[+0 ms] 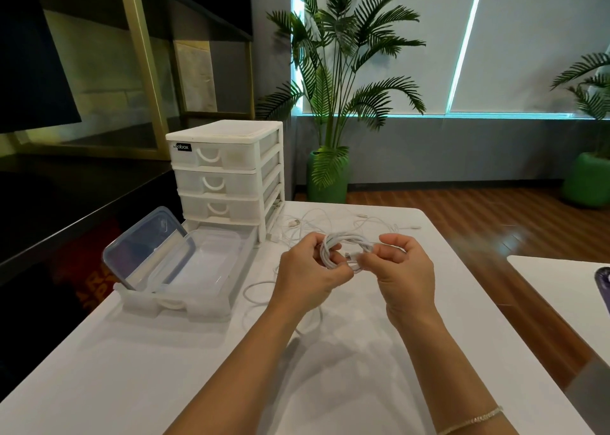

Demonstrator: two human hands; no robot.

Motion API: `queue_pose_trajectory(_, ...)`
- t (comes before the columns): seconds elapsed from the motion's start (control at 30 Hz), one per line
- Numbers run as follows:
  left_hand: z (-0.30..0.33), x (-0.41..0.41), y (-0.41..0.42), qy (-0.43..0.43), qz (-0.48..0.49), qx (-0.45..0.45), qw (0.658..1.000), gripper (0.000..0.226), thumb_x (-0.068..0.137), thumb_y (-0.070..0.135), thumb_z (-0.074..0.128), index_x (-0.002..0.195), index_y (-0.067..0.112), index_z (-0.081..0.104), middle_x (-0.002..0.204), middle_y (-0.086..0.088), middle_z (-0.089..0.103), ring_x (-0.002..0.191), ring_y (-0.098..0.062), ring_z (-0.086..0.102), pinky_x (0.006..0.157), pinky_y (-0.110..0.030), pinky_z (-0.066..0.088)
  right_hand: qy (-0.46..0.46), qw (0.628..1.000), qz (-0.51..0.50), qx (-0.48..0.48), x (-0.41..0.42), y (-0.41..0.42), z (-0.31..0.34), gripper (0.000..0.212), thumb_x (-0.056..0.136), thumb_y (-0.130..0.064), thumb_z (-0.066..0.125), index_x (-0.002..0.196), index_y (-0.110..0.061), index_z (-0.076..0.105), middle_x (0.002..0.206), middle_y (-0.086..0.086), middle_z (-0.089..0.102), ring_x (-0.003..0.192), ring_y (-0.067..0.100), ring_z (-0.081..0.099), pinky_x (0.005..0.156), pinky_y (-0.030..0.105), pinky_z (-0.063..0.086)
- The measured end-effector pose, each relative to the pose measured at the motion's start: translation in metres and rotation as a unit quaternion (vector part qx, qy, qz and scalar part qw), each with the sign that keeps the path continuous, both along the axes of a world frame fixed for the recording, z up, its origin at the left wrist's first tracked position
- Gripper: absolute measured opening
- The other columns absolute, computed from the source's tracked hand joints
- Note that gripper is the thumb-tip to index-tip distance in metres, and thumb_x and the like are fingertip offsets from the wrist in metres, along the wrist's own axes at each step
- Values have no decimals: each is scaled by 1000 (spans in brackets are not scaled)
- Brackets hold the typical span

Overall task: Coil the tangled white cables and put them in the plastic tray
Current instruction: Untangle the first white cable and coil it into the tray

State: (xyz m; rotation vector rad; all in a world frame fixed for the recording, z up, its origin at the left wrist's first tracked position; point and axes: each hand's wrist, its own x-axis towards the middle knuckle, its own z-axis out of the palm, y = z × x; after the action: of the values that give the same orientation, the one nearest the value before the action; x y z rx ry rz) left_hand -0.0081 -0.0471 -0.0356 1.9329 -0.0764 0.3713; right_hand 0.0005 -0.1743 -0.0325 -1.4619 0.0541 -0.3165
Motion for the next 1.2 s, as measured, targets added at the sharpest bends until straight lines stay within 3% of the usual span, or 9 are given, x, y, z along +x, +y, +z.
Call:
queue_pose_trajectory(0.17, -1, 3, -4, 31, 4, -33, 999, 34, 82, 21, 68, 112, 19, 53, 95, 5, 64, 70, -14, 65, 54, -15, 55, -27, 1000, 4, -5, -2, 0, 0, 40, 67, 3, 77, 87, -23, 55, 81, 5, 66, 73, 16, 65, 59, 15, 52)
queue_pose_trajectory(0.33, 1, 5, -1, 94, -45, -93, 990, 40, 82, 14, 67, 116, 18, 45, 102, -6, 65, 77, -17, 67, 63, -25, 59, -23, 998, 23, -48, -3, -1, 1, 46, 69, 0, 77, 103, -21, 55, 79, 3, 67, 73, 16, 67, 61, 19, 54)
queue_pose_trajectory(0.5, 1, 6, -1, 162, -79, -245, 953, 24, 86, 5, 60, 108, 10, 52, 85, -5, 64, 63, -10, 64, 57, -23, 58, 3, 995, 61, -81, -1, -2, 3, 68, 77, -7, 71, 135, -23, 40, 85, -1, 70, 82, 14, 67, 71, 18, 45)
queue_pose_trajectory(0.57, 1, 6, -2, 186, -98, -308, 928, 10, 88, 2, 57, 96, 7, 60, 82, -7, 67, 68, -14, 65, 60, -24, 59, 4, 993, 64, -97, 0, -4, 3, 71, 79, -4, 68, 139, -22, 36, 83, 2, 70, 83, 17, 67, 66, 15, 45)
queue_pose_trajectory(0.73, 3, 7, 4, 204, -140, -415, 876, 11, 88, -1, 55, 87, -7, 64, 79, -15, 69, 67, -20, 69, 62, -27, 60, -1, 987, 66, -145, -1, -3, 3, 75, 80, -3, 65, 143, -22, 29, 83, 10, 66, 87, 28, 66, 64, 19, 50)
queue_pose_trajectory(0.83, 5, 6, 7, 198, -173, -421, 868, 10, 88, 1, 57, 89, -4, 65, 76, -11, 72, 67, -19, 70, 62, -26, 60, -3, 985, 71, -160, -2, -5, 4, 76, 81, -5, 65, 145, -22, 27, 80, 4, 65, 83, 24, 65, 60, 18, 49)
queue_pose_trajectory(1.0, 3, 6, 9, 201, -189, -395, 876, 26, 82, -4, 61, 108, -4, 62, 107, -19, 68, 87, -28, 69, 71, -28, 60, 7, 980, 99, -175, -5, -7, 7, 86, 80, -5, 66, 148, -24, 16, 82, 3, 64, 85, 24, 65, 55, 17, 51)
queue_pose_trajectory(1.13, 4, 7, 9, 188, -146, -381, 894, 43, 79, -5, 66, 119, -4, 52, 114, -20, 65, 80, -25, 71, 73, -29, 60, 38, 983, 128, -124, -7, -7, 11, 88, 81, -5, 67, 148, -23, 12, 96, 11, 67, 86, 22, 66, 50, 13, 50)
queue_pose_trajectory(1.2, 5, 8, 8, 169, -110, -353, 914, 44, 78, -4, 67, 116, 4, 46, 114, -18, 64, 81, -24, 68, 76, -31, 58, 52, 984, 140, -101, -6, -6, 10, 87, 81, -4, 67, 148, -21, 14, 102, 10, 66, 84, 21, 65, 52, 16, 50)
